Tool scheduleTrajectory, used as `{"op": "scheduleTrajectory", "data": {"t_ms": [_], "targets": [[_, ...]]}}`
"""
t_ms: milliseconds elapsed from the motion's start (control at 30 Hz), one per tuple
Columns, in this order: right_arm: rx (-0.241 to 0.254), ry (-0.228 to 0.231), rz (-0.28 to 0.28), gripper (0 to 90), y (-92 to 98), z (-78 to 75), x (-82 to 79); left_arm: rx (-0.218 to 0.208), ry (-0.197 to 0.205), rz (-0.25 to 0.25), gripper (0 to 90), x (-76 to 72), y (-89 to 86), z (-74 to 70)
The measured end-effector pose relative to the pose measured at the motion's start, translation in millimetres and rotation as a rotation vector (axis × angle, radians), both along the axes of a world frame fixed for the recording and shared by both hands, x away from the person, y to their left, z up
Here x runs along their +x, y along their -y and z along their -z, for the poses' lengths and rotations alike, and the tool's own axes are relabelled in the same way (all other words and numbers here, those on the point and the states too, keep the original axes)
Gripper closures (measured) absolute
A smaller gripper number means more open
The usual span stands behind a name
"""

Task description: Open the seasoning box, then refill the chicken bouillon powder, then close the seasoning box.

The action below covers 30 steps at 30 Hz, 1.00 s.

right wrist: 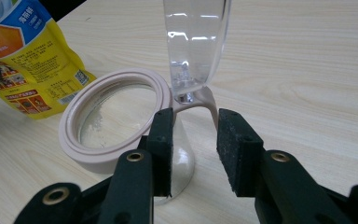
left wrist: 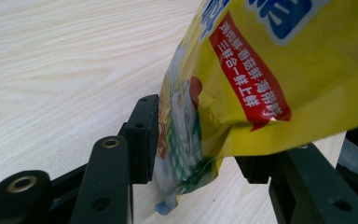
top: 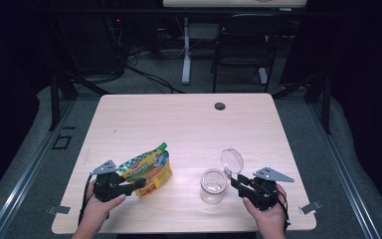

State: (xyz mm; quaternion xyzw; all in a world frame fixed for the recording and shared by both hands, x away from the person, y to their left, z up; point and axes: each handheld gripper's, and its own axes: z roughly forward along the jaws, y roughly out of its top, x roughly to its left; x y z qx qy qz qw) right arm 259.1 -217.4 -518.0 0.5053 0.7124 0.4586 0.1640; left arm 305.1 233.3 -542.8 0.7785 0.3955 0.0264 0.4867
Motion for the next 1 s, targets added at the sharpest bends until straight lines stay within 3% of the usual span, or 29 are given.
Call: {"op": "scheduleTrajectory", "data": {"t_ms": [333,1000], "targets": [[0.001,-0.002,0.0,66.2,1.8,0.3,-2.2,-0.012,-0.024,0.018,51.8,4.9,0.6,3.1],[0.004,0.0,0.004,64.9,4.3,1.2,-6.7,-0.016,-0.031,0.021,47.1,11.1,7.3,10.0]]}}
